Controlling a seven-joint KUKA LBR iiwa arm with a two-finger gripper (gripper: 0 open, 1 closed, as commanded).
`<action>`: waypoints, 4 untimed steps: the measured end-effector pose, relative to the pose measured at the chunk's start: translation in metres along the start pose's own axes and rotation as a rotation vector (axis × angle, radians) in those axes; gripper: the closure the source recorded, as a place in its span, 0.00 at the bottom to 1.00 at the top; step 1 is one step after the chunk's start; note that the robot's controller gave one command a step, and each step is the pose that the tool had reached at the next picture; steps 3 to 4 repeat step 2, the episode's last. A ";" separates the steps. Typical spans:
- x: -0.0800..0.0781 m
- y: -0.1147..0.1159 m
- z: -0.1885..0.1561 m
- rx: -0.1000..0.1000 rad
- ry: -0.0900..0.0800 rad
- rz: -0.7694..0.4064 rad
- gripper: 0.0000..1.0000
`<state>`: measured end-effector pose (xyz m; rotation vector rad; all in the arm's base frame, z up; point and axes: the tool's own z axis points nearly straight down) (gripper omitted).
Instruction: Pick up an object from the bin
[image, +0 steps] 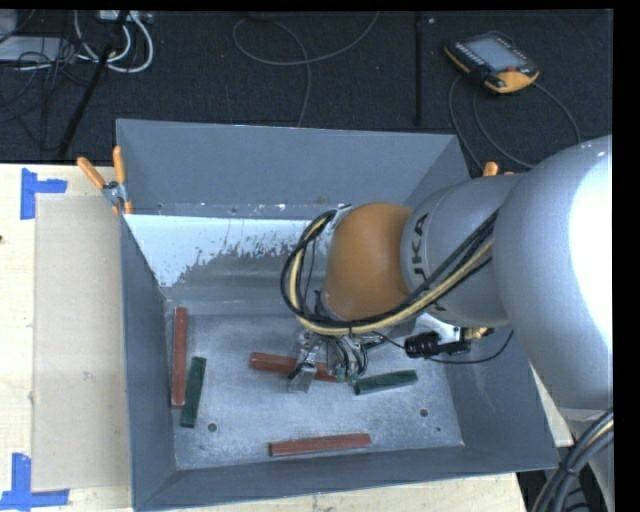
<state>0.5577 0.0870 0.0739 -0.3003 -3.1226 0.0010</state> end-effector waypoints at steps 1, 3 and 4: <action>0.002 -0.001 -0.018 0.002 0.005 0.000 1.00; 0.000 0.000 -0.038 0.000 0.000 0.001 1.00; 0.000 0.000 -0.038 0.000 0.000 0.001 1.00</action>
Offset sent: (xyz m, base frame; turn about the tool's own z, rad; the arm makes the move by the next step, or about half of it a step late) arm 0.0001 0.0001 0.0271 0.0000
